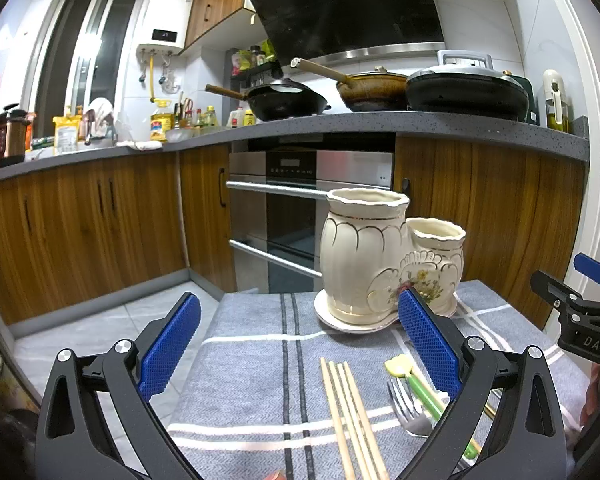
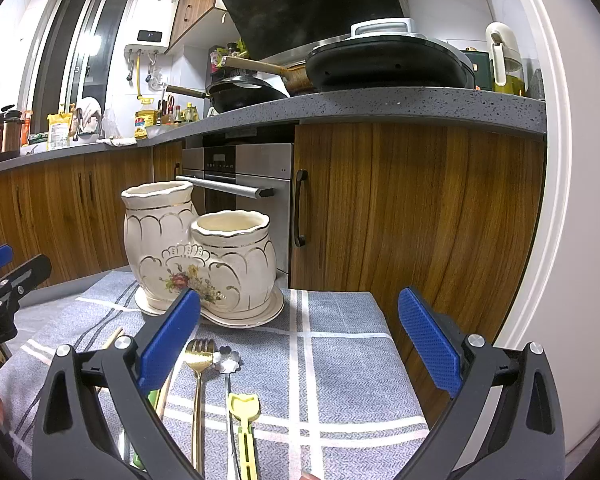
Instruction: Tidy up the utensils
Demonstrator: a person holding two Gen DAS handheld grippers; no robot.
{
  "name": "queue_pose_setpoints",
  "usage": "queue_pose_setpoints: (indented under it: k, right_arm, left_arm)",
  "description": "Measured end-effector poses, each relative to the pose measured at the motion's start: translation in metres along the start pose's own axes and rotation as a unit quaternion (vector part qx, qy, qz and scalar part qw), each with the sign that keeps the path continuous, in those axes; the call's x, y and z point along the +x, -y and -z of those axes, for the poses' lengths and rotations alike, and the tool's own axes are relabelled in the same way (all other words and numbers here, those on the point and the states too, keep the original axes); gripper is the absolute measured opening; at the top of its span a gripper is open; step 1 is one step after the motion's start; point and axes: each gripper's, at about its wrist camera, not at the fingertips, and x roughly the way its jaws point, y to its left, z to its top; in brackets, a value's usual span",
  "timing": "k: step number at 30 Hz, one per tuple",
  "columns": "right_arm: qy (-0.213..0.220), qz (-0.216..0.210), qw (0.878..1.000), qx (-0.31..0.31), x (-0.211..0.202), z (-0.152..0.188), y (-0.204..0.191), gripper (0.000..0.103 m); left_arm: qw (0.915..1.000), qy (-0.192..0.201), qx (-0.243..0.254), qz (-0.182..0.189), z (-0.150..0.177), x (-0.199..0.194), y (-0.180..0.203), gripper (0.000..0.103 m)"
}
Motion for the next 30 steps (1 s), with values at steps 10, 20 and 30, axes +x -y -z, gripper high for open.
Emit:
queue_pose_setpoints:
  k: [10,20,30]
  right_arm:
    - [0.0,0.001,1.0,0.0,-0.0004,0.0004,0.0,0.098]
    - [0.0,0.001,1.0,0.0,-0.0004,0.0005,-0.0003,0.098]
    - [-0.001,0.001,1.0,0.0,-0.0002,0.0004,-0.0004,0.098]
  left_arm:
    - [1.0,-0.001,0.001,0.001,0.0012,0.0027,0.0043,0.098]
    - [1.0,-0.001,0.0,0.001,0.002,0.0029,0.0042,0.098]
    - [1.0,-0.002,0.0,0.001,0.0019,0.0033,0.0045,0.098]
